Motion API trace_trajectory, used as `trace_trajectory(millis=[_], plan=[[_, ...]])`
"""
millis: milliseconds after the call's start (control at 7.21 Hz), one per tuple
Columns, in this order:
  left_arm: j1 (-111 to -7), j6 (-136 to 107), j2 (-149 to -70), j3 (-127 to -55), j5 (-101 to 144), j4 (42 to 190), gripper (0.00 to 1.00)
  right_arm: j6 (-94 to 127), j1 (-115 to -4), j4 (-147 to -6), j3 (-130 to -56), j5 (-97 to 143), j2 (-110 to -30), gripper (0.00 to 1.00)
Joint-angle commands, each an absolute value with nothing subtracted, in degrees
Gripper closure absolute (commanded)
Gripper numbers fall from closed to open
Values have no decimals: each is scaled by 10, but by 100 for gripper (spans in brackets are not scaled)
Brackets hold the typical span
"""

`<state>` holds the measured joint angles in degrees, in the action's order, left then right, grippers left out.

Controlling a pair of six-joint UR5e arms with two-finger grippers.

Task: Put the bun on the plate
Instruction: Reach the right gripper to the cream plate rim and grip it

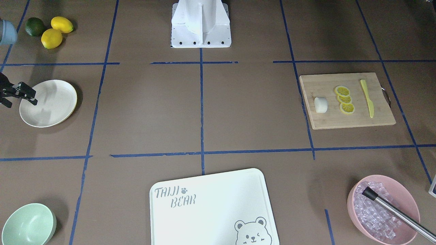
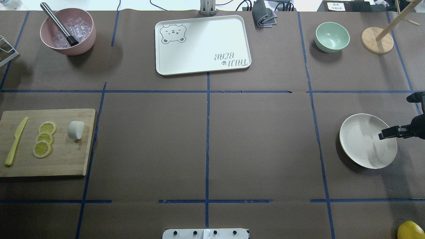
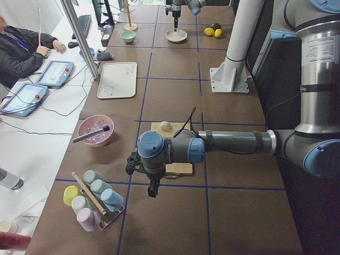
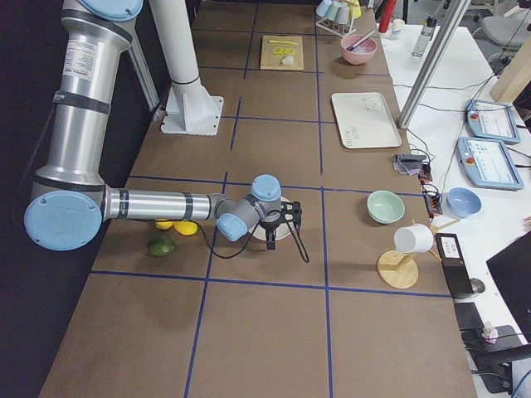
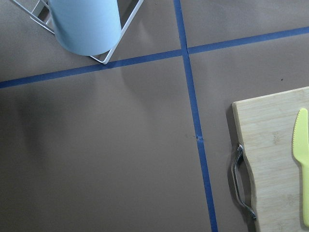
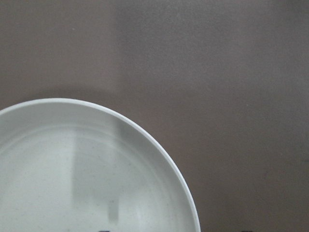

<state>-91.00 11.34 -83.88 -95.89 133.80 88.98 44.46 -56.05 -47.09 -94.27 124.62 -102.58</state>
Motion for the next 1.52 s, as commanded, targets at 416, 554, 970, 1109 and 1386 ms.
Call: trace_trajectory(millis=[416, 554, 970, 1109, 1386], plan=[[-911, 113, -838, -959, 1339, 889, 0, 451, -559, -469, -936, 1245, -1028, 98], [-910, 113, -838, -959, 1338, 889, 0, 451, -559, -469, -936, 1246, -1028, 99], [-910, 113, -838, -959, 1339, 888, 0, 454, -560, -471, -975, 1267, -1022, 100], [-911, 113, -838, -959, 1339, 888, 0, 504, -560, -471, -1000, 1287, -1004, 100], [-910, 113, -838, -959, 1339, 888, 0, 621, -552, -481, -1012, 1311, -903, 100]])
